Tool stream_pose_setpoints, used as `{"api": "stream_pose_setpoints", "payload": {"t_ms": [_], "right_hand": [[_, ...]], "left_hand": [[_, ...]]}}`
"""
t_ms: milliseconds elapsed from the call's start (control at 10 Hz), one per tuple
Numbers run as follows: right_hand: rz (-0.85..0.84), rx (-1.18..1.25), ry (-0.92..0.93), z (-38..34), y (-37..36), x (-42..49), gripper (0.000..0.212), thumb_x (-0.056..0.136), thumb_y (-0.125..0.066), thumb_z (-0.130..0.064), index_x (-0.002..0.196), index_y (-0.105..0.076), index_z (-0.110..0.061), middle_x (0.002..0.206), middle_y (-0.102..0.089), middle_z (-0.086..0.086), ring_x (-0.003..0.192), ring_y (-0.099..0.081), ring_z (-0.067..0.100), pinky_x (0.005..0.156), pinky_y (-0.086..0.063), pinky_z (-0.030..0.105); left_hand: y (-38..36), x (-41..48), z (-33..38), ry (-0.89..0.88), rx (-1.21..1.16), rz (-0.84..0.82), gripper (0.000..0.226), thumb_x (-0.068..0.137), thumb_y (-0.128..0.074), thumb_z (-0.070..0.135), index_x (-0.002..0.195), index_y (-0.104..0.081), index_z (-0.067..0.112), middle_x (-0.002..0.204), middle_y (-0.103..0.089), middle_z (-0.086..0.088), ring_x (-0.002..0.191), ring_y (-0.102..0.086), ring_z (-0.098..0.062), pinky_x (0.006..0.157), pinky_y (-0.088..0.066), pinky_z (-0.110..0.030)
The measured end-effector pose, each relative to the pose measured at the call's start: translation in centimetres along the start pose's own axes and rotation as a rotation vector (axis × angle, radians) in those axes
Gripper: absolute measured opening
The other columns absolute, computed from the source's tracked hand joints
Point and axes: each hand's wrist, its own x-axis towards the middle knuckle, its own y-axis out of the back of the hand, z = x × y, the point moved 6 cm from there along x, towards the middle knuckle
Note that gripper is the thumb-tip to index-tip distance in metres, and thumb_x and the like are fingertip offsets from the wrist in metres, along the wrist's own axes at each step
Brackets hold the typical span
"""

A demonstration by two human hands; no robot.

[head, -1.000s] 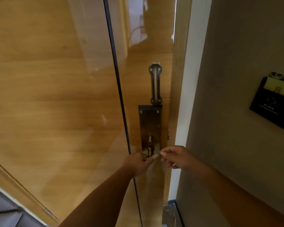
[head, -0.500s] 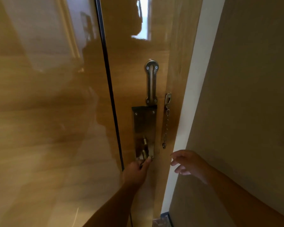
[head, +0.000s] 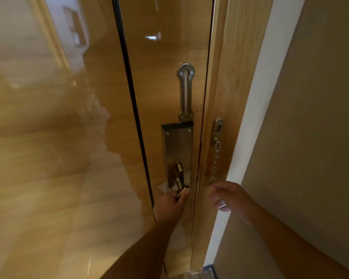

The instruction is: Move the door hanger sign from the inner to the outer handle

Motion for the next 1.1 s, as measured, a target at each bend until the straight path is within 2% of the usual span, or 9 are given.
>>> {"api": "stream_pose_setpoints", "payload": {"t_ms": [100, 200, 400, 500, 700, 800, 900, 1000, 1100], "right_hand": [[-0.013, 0.051, -0.003, 0.2, -0.5, 0.9, 0.01, 0.082, -0.061, -0.011, 0.088, -0.069, -0.014, 0.083, -0.064, 0.016, 0.063, -0.06, 0.019, 0.056, -0.047, 0.025], [-0.02, 0.059, 0.029, -0.1, -1.3, 1.5, 0.008, 0.085, -0.061, -0.016, 0.087, -0.069, -0.016, 0.079, -0.064, 0.013, 0.058, -0.06, 0.016, 0.05, -0.049, 0.02], [-0.03, 0.034, 0.047, -0.2, -2.0, 1.5, 0.008, 0.084, -0.063, -0.018, 0.085, -0.07, -0.016, 0.072, -0.068, 0.005, 0.053, -0.063, 0.011, 0.046, -0.047, 0.018], [-0.005, 0.073, 0.001, 0.1, -1.3, 0.8, 0.01, 0.077, -0.064, -0.008, 0.08, -0.071, -0.014, 0.066, -0.065, 0.005, 0.05, -0.06, 0.013, 0.047, -0.045, 0.019], [0.077, -0.007, -0.057, 1.6, -0.3, -1.4, 0.011, 0.079, -0.06, -0.014, 0.085, -0.069, -0.018, 0.075, -0.071, 0.003, 0.056, -0.065, 0.014, 0.052, -0.048, 0.021], [0.104, -0.015, -0.062, 2.3, -0.4, -2.5, 0.012, 0.081, -0.059, -0.02, 0.089, -0.068, -0.02, 0.079, -0.074, 0.003, 0.061, -0.067, 0.015, 0.058, -0.049, 0.025], [0.116, -0.013, -0.06, 2.7, -0.7, -3.7, 0.011, 0.082, -0.059, -0.021, 0.089, -0.068, -0.02, 0.082, -0.073, 0.006, 0.06, -0.067, 0.015, 0.056, -0.049, 0.023], [0.104, -0.009, -0.043, 2.9, -1.8, -4.8, 0.011, 0.082, -0.06, -0.02, 0.091, -0.067, -0.018, 0.081, -0.072, 0.006, 0.059, -0.066, 0.016, 0.054, -0.048, 0.023], [0.082, -0.025, -0.019, 2.4, -3.0, -6.2, 0.01, 0.084, -0.059, -0.019, 0.093, -0.064, -0.02, 0.076, -0.068, 0.001, 0.056, -0.062, 0.015, 0.048, -0.044, 0.021]], "left_hand": [[-0.3, -0.2, -0.2, 0.008, -0.026, 0.005, 0.046, 0.085, -0.048, 0.061, 0.052, -0.045, 0.028, 0.044, -0.042, 0.009, 0.041, -0.043, -0.004, 0.043, -0.03, -0.021], [-0.3, 0.1, -0.2, 0.016, -0.011, 0.017, 0.046, 0.084, -0.048, 0.061, 0.053, -0.046, 0.028, 0.043, -0.042, 0.008, 0.04, -0.042, -0.001, 0.042, -0.029, -0.021], [-0.3, 0.4, -0.1, 0.007, -0.011, 0.02, 0.045, 0.084, -0.045, 0.064, 0.055, -0.048, 0.029, 0.046, -0.046, 0.008, 0.044, -0.046, -0.004, 0.044, -0.033, -0.022], [0.0, 0.4, 0.1, 0.005, 0.021, 0.003, 0.044, 0.085, -0.043, 0.064, 0.058, -0.05, 0.03, 0.047, -0.047, 0.008, 0.045, -0.047, -0.003, 0.043, -0.031, -0.021], [0.6, 0.2, 0.6, -0.016, 0.056, -0.065, 0.046, 0.085, -0.038, 0.067, 0.059, -0.048, 0.029, 0.053, -0.05, 0.008, 0.048, -0.048, -0.003, 0.042, -0.028, -0.02], [1.1, 0.4, 1.1, -0.094, 0.154, -0.083, 0.053, 0.082, -0.031, 0.074, 0.061, -0.048, 0.028, 0.057, -0.053, 0.007, 0.052, -0.052, -0.007, 0.047, -0.033, -0.021], [1.7, 0.5, 1.4, -0.147, 0.281, -0.098, 0.064, 0.078, -0.021, 0.08, 0.064, -0.052, 0.026, 0.061, -0.057, 0.004, 0.053, -0.054, -0.009, 0.048, -0.037, -0.022], [2.9, 0.7, 2.0, -0.19, 0.395, -0.094, 0.068, 0.076, -0.022, 0.081, 0.061, -0.053, 0.023, 0.054, -0.052, 0.007, 0.048, -0.051, -0.007, 0.044, -0.033, -0.022], [4.3, 1.0, 4.2, -0.29, 0.473, -0.108, 0.062, 0.079, -0.032, 0.075, 0.081, -0.064, 0.022, 0.068, -0.061, 0.006, 0.061, -0.054, -0.012, 0.055, -0.037, -0.028]]}}
